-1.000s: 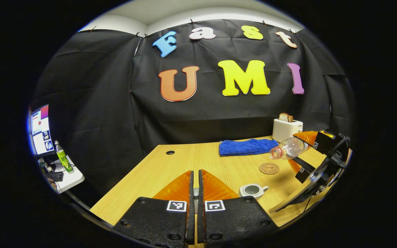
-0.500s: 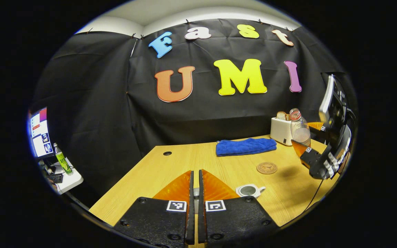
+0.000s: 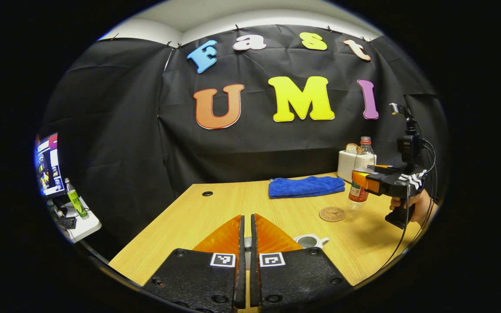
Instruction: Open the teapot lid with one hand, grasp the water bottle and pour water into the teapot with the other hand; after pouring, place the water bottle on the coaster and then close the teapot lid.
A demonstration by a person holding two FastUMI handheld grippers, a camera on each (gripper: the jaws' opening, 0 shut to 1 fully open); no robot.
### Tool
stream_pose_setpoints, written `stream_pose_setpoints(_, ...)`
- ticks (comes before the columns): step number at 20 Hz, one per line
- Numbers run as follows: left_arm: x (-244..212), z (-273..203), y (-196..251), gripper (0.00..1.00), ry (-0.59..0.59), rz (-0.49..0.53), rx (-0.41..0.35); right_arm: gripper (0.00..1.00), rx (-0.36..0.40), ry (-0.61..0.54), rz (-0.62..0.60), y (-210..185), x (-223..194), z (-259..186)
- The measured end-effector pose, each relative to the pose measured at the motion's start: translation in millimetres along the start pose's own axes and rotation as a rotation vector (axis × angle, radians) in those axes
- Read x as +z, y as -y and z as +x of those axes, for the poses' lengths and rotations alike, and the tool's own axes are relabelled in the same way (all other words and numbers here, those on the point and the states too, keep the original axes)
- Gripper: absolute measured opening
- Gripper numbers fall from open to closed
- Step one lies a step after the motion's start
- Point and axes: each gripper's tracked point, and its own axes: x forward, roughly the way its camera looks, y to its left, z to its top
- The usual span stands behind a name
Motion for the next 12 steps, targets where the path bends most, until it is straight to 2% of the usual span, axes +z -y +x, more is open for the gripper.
stream_pose_setpoints(3, 0.7, 1.8, 3.5, 0.06, 0.003, -0.006, -0.010, 0.75, 0.040, -0.024, 0.037, -9.7, -15.1, 20.5)
stream_pose_setpoints(7, 0.4, 2.0, 10.4, 0.06, 0.003, -0.013, -0.029, 0.75, 0.038, -0.016, 0.038, -18.0, -23.8, 44.7)
stream_pose_setpoints(10, -4.1, 6.9, 12.6, 0.06, -0.004, -0.008, -0.033, 0.74, 0.037, -0.036, -0.023, -27.3, -35.4, 61.7)
stream_pose_setpoints(12, -10.2, 11.1, 11.0, 0.06, -0.019, -0.010, -0.030, 0.75, 0.048, -0.035, -0.021, -31.0, -37.2, 63.6)
